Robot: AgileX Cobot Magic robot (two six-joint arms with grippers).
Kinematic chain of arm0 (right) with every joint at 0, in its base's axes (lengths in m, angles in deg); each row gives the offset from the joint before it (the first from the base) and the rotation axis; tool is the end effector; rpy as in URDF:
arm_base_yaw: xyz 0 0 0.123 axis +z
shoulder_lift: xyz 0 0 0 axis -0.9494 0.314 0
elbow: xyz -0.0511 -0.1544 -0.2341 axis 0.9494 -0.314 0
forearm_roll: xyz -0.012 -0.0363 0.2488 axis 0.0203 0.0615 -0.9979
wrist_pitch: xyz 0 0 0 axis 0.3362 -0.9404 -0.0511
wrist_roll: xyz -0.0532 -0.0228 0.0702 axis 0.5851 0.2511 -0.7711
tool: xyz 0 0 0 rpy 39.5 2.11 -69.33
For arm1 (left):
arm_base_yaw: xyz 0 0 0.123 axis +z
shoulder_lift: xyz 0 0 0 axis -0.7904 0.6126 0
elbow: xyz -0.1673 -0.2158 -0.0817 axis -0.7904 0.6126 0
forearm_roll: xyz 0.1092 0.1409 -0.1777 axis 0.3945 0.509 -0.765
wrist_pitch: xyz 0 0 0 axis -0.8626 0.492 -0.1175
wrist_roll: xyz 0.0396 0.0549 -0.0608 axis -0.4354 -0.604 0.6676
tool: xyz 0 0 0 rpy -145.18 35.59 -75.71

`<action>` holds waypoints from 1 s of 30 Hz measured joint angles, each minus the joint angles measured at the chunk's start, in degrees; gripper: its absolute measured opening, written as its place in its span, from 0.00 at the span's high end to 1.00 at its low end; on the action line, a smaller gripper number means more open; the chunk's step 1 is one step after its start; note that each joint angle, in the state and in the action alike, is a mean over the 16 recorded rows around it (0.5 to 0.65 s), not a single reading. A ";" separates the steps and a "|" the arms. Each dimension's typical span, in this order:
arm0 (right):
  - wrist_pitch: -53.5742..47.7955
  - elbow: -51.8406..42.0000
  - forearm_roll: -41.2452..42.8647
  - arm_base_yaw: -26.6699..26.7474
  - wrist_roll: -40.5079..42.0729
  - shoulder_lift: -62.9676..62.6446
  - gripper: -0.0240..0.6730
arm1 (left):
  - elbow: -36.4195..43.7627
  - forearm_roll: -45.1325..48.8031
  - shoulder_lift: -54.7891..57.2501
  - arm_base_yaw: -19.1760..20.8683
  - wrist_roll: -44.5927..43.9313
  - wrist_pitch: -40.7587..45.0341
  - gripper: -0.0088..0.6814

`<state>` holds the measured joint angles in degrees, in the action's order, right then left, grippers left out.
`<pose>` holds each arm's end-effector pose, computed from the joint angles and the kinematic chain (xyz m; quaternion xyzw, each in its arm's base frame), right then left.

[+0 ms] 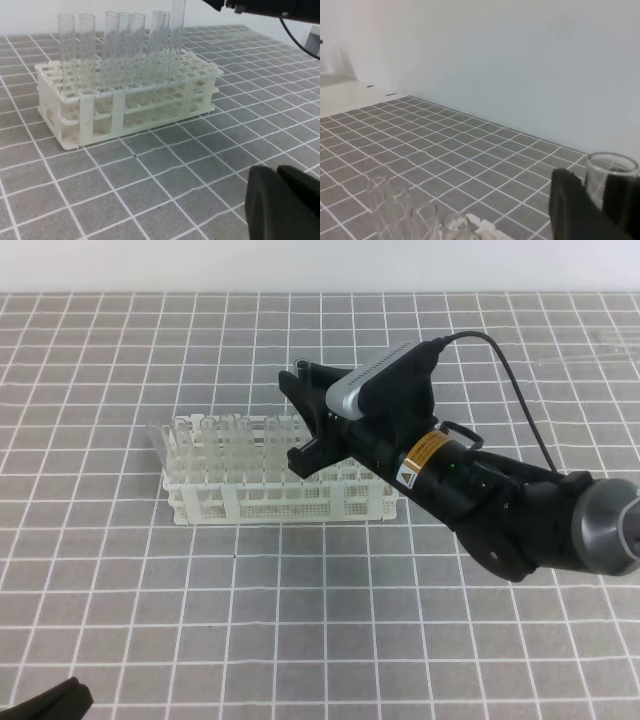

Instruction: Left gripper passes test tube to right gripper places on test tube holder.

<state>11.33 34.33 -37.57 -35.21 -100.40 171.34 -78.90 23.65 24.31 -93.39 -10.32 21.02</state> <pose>0.3213 0.2589 0.2296 -0.2670 0.6261 0.3008 0.6680 0.0450 -0.0331 0.1908 0.2095 0.7242 -0.2472 0.6087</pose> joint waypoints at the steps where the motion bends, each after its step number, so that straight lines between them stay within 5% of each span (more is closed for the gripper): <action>1: 0.17 0.00 -0.01 -0.03 0.03 0.10 0.82 | 0.05 0.01 0.02 0.01 0.00 -0.05 0.99; 24: 2.87 0.00 -1.60 -0.48 0.21 2.90 0.82 | 0.14 0.02 0.05 0.02 -0.01 -0.16 0.99; 30: 3.17 0.00 -1.61 -0.48 0.17 3.30 0.74 | 0.19 0.03 0.07 0.02 -0.01 -0.21 0.99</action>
<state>14.50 34.33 -39.18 -35.69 -100.23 174.65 -78.71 23.67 24.38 -93.37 -10.33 20.81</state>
